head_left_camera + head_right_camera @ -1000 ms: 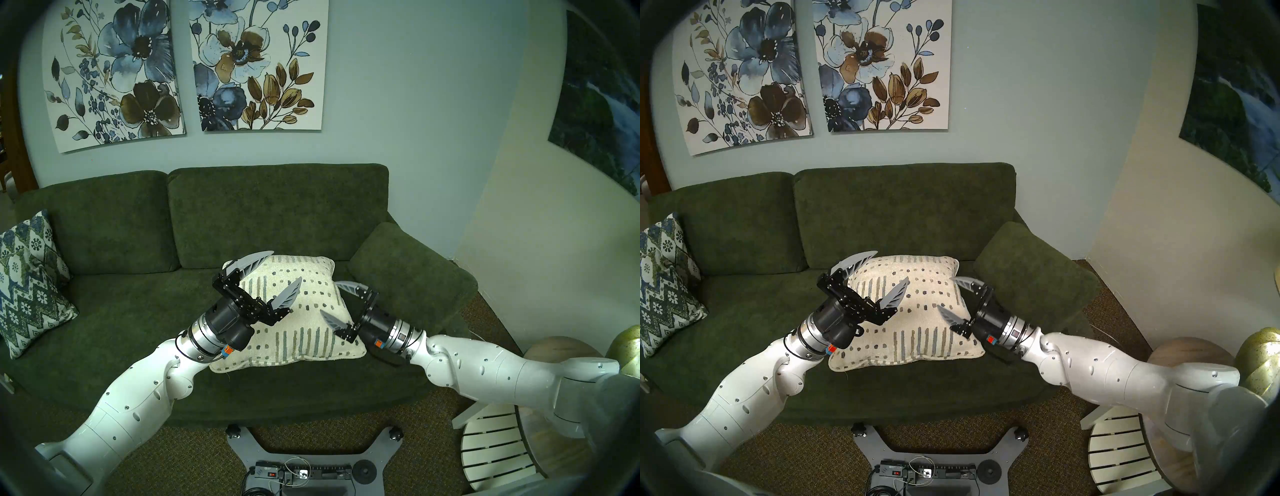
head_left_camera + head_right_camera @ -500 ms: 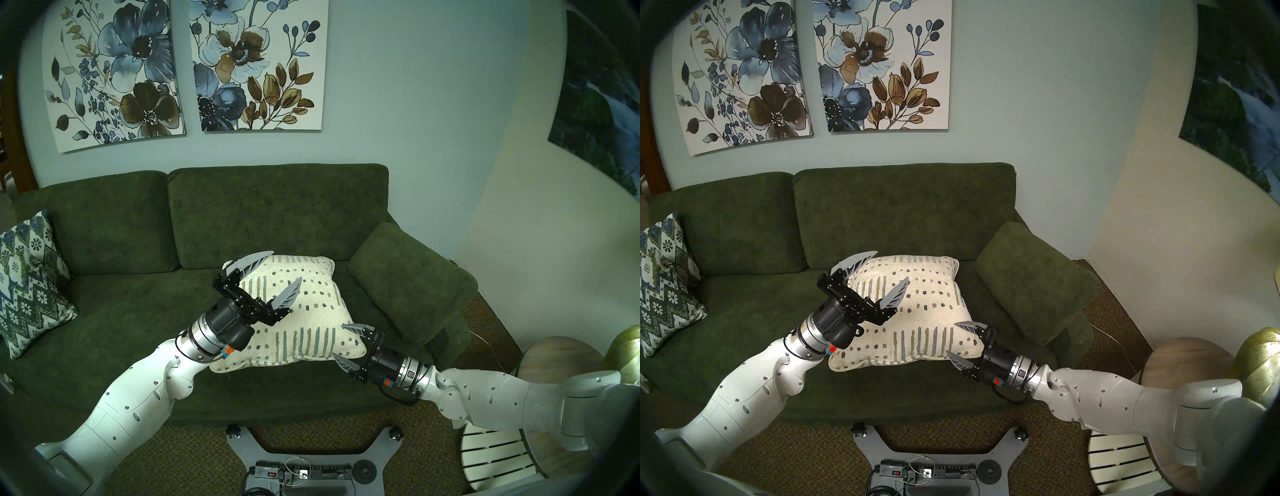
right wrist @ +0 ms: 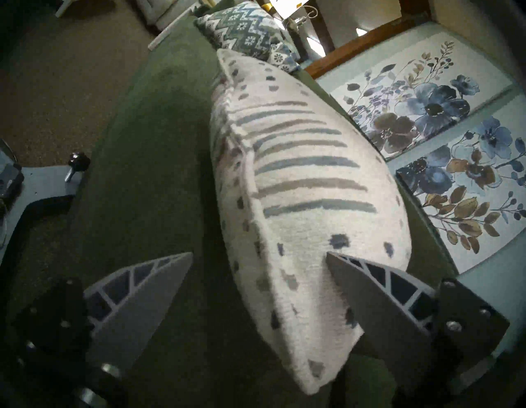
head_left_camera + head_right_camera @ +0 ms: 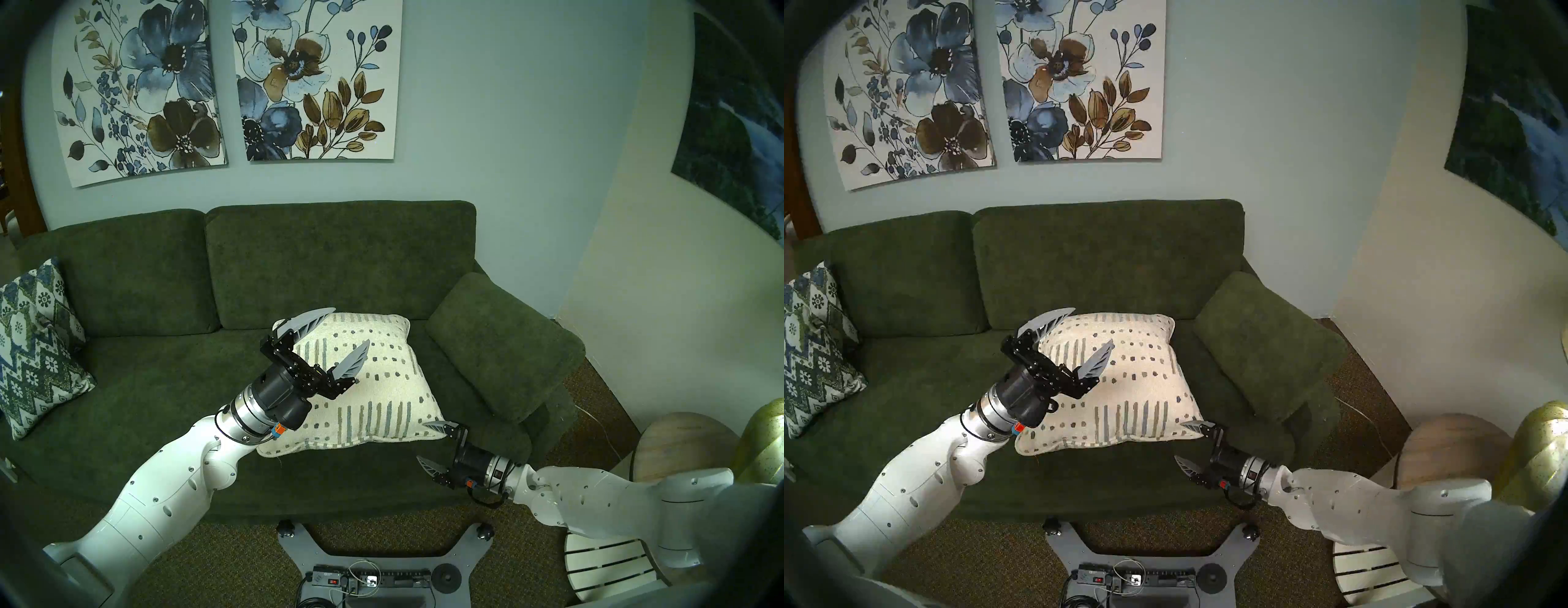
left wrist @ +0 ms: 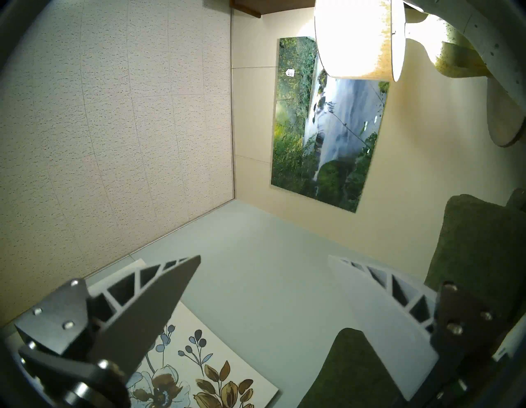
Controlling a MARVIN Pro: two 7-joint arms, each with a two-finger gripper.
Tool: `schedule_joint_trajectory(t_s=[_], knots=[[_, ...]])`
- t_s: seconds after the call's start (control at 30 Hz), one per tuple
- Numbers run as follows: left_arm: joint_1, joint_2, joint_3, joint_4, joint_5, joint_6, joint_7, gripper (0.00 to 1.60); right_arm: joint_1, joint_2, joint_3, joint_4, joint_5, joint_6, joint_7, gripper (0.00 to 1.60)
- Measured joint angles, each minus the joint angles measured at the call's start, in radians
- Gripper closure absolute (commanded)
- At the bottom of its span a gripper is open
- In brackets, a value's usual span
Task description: Fluff a cushion
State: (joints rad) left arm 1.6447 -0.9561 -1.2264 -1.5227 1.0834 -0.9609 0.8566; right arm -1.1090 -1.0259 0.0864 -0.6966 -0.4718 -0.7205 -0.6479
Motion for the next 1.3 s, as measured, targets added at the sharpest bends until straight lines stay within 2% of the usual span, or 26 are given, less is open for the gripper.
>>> schedule_joint_trajectory(t_s=[0.13, 0.2, 0.33, 0.47, 0.6, 0.9, 1.3], knots=[[0.0, 0.0, 0.0, 0.0, 0.0, 0.0, 0.0, 0.0, 0.012, -0.033, 0.01, 0.059, 0.011, -0.017, 0.008, 0.0], [0.0, 0.0, 0.0, 0.0, 0.0, 0.0, 0.0, 0.0, 0.024, -0.054, 0.018, 0.11, 0.016, -0.047, 0.007, 0.0], [0.0, 0.0, 0.0, 0.0, 0.0, 0.0, 0.0, 0.0, 0.036, -0.067, 0.024, 0.154, 0.017, -0.091, -0.005, 0.0], [0.0, 0.0, 0.0, 0.0, 0.0, 0.0, 0.0, 0.0, 0.054, -0.075, 0.028, 0.201, 0.004, -0.173, -0.046, 0.0], [0.0, 0.0, 0.0, 0.0, 0.0, 0.0, 0.0, 0.0, 0.063, -0.071, 0.028, 0.212, -0.022, -0.211, -0.092, 0.0], [0.0, 0.0, 0.0, 0.0, 0.0, 0.0, 0.0, 0.0, 0.08, -0.055, 0.014, 0.227, -0.106, -0.238, -0.213, 0.0], [0.0, 0.0, 0.0, 0.0, 0.0, 0.0, 0.0, 0.0, 0.079, -0.121, -0.004, 0.358, -0.129, -0.241, -0.21, 0.0]])
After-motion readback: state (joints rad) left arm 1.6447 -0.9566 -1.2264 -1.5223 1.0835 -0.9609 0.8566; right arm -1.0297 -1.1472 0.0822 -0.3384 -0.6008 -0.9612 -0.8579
